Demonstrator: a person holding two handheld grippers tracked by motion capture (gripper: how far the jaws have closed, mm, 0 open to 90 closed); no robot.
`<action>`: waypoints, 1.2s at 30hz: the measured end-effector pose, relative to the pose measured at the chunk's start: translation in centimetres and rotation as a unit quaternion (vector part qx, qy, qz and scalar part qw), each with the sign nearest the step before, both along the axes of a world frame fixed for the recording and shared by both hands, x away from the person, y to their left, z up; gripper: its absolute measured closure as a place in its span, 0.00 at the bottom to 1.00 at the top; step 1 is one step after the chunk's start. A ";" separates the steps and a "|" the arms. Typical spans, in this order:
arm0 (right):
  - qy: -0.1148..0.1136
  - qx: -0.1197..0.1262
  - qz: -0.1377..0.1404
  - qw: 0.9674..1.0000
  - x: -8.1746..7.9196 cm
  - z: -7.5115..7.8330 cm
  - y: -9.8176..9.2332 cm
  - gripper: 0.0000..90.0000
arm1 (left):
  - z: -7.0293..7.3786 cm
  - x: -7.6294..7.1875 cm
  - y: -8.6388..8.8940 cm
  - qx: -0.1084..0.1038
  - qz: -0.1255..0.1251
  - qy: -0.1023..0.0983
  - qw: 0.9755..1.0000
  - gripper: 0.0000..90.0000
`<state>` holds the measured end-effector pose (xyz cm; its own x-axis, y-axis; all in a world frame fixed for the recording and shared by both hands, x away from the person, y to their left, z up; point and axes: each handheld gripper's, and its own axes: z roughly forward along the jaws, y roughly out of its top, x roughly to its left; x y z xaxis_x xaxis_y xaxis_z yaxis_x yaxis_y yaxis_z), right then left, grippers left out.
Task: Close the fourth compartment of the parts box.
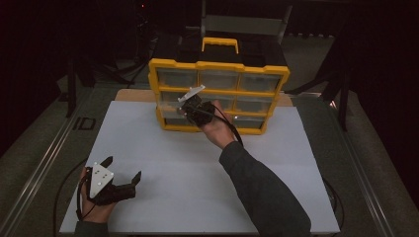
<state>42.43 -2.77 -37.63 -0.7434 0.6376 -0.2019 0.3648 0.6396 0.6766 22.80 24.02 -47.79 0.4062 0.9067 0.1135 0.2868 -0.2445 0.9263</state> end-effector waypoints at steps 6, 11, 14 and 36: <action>0.002 -0.004 -0.007 1.000 0.4 -0.3 -0.3 1.00 | 0.0 0.0 0.0 0.000 0.000 0.000 1.000 0.00; 0.002 -0.002 -0.010 1.000 0.7 -0.4 -0.3 1.00 | -0.1 0.0 -0.1 -0.001 -0.001 0.000 1.000 0.00; 0.002 0.000 -0.014 1.000 0.9 -0.5 -0.3 1.00 | 0.0 0.0 -0.1 -0.001 -0.001 0.000 1.000 0.00; -0.010 0.014 -0.055 0.998 3.1 -0.9 -0.4 1.00 | 0.0 0.0 0.0 -0.001 0.000 -0.001 1.000 0.00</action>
<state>45.54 -3.12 -38.51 -0.6644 0.7208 -0.1977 0.4175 0.5773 0.7017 22.82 24.01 -47.80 0.4070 0.9065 0.1120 0.2856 -0.2428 0.9271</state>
